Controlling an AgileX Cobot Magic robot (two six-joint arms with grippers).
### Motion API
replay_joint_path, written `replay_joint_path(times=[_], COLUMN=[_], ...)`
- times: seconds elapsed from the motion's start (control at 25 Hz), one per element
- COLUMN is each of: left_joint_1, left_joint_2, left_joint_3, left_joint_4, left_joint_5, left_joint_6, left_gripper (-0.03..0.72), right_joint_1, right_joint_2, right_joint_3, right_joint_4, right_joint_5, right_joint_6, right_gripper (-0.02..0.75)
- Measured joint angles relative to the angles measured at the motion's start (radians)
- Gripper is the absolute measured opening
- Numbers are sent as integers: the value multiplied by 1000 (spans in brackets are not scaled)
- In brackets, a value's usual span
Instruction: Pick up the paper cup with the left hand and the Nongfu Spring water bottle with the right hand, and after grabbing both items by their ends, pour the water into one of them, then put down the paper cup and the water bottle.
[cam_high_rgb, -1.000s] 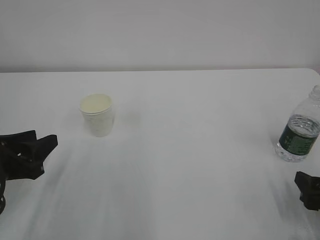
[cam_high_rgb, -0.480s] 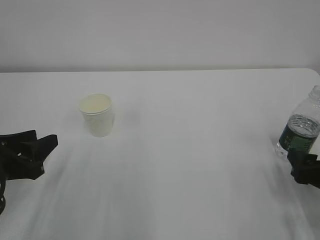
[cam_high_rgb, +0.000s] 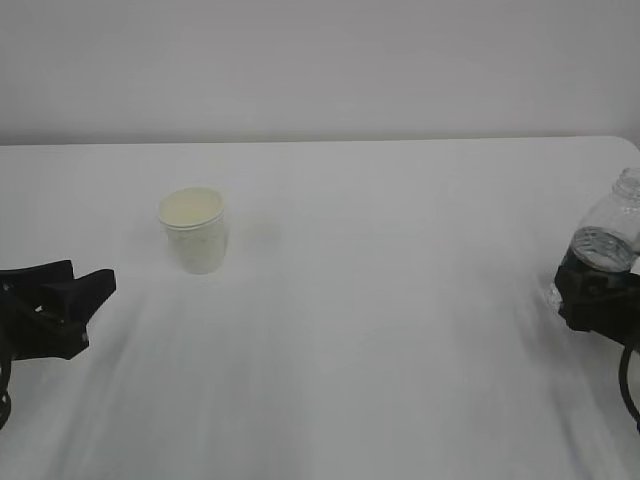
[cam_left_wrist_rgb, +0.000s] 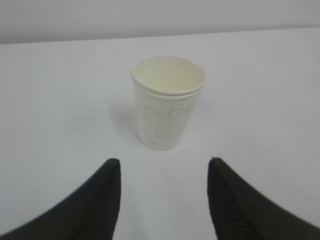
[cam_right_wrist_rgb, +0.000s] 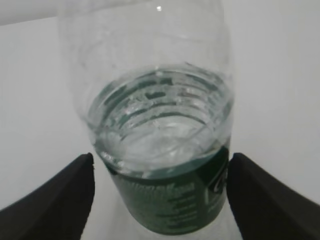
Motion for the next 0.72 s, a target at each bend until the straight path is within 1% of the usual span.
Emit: replay_joint_path(times=[0.48,0.72], left_joint_1=[0,0], left_joint_2=[0,0], left_joint_3=[0,0], left_joint_4=[0,0], left_joint_5=[0,0], left_joint_6=[1,1], left_gripper=[397,397], right_joint_1=[0,0], right_joint_2=[114,130], right_joint_3=[-107,-137], right_joint_4=[0,8], right_joint_5=[0,0], right_joint_6=[2,14], right_gripper=[625,625])
